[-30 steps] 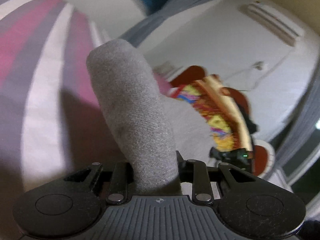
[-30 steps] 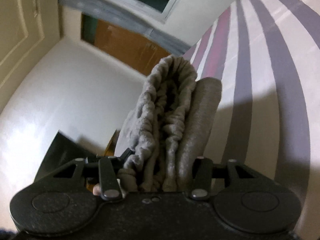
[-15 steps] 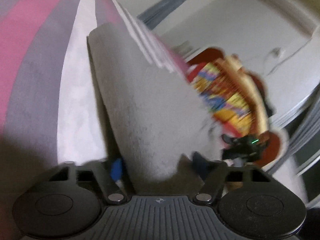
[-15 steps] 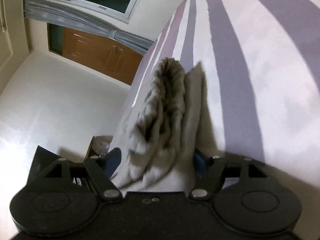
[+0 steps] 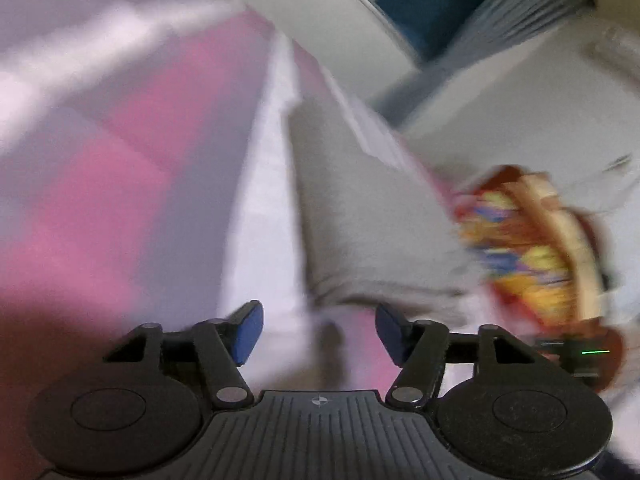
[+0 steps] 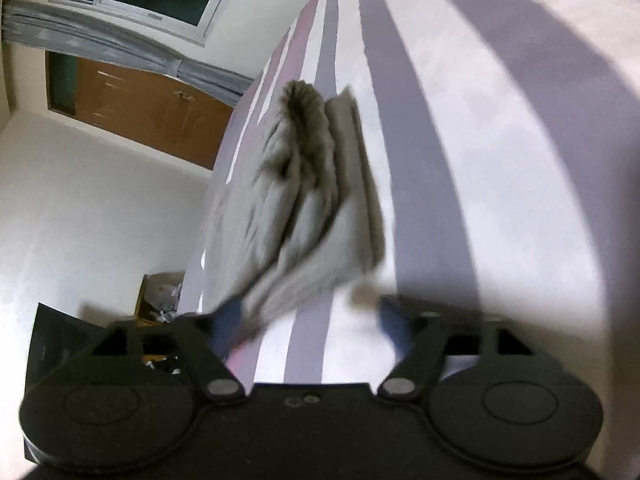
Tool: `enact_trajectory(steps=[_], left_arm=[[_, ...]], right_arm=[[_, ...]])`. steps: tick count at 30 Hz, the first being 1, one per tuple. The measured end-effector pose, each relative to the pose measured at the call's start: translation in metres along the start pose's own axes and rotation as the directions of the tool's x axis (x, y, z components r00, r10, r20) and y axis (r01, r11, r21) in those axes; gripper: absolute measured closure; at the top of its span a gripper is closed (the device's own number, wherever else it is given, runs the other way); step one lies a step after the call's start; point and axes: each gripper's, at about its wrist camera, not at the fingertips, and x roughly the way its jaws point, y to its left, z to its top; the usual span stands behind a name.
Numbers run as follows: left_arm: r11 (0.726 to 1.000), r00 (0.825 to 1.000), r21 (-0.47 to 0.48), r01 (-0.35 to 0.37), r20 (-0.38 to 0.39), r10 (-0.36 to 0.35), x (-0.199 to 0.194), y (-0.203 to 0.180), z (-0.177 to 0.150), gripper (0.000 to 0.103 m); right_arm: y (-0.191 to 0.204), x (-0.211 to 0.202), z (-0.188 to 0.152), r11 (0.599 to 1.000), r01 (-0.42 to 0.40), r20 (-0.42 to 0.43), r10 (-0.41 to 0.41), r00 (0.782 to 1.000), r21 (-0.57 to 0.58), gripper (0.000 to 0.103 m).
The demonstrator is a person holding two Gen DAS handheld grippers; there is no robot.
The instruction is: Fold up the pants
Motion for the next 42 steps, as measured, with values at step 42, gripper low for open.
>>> enact_trajectory(steps=[42], left_arm=[[0.859, 0.916, 0.462, -0.221, 0.400, 0.020, -0.414, -0.288, -0.217, 0.000]], right_arm=[[0.279, -0.261, -0.317, 0.703, 0.485, 0.532, -0.177, 0.828, -0.521, 0.000]])
